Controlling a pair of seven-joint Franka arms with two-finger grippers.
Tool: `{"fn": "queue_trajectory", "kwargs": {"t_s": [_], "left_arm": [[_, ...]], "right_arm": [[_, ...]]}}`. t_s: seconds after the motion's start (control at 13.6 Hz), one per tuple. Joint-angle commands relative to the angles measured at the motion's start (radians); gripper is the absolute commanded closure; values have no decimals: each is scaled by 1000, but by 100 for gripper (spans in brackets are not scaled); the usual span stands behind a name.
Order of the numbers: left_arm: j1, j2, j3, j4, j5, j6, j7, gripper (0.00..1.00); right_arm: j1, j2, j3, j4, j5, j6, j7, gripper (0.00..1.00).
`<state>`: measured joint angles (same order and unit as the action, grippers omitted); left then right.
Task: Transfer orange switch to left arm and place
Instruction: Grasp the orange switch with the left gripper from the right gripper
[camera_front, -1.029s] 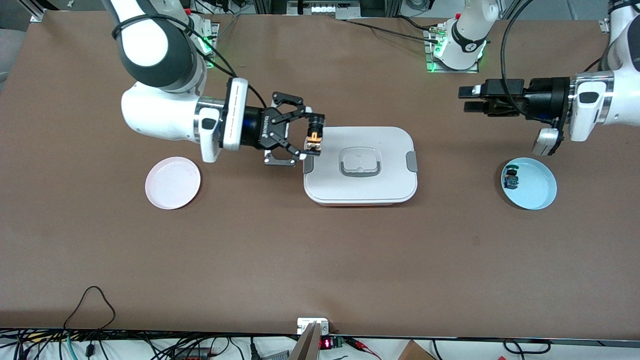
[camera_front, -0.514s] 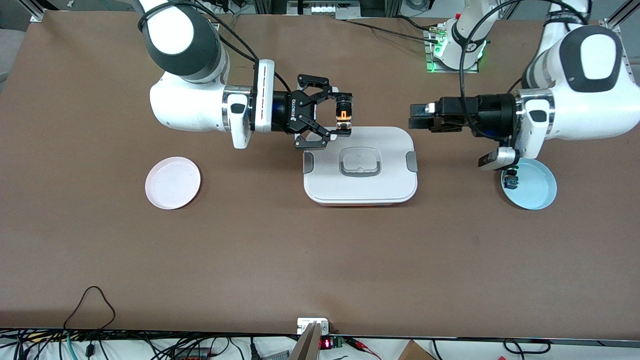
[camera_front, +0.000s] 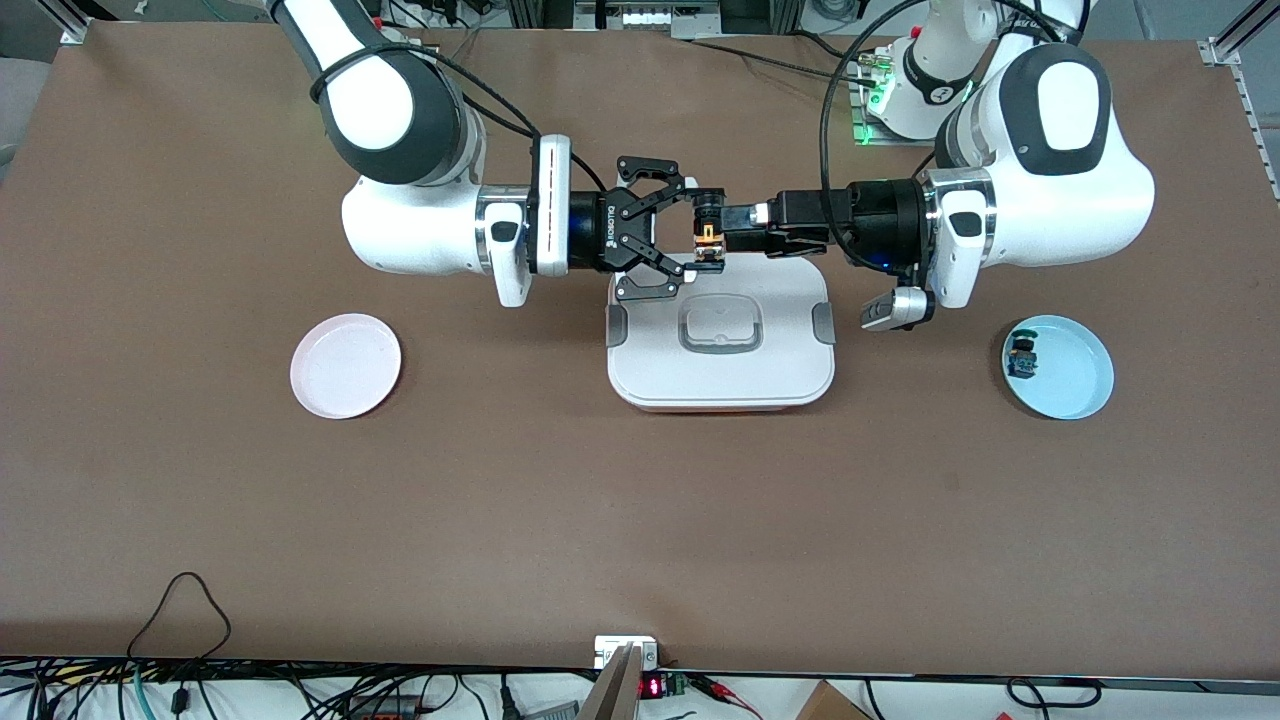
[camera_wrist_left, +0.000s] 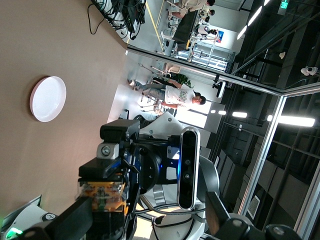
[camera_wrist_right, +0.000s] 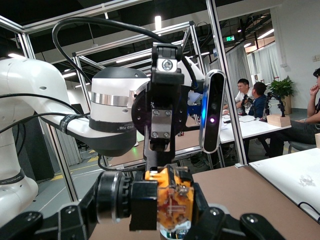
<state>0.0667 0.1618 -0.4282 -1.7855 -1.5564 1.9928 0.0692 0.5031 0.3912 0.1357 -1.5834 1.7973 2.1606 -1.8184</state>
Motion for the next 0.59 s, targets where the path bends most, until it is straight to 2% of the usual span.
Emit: {"fn": "queue_trajectory", "kwargs": {"t_s": [0.0,0.29,0.37,0.51], "left_arm": [[11,5,-10,-34,-24,3,128,0],[10,-1,-10,-52,-17,3,147,0],[8,-1,-12,-55,-17,3,147,2],[8,-1,-14,-55,-17,-3,149,11]], "right_arm": [[11,11,-4,25,27,-4,-19,100],[11,8,-4,23,59,-4,-19,100],[11,6,-4,23,59,-4,-19,100],[11,6,-4,25,57,-4,-21,100]]}}
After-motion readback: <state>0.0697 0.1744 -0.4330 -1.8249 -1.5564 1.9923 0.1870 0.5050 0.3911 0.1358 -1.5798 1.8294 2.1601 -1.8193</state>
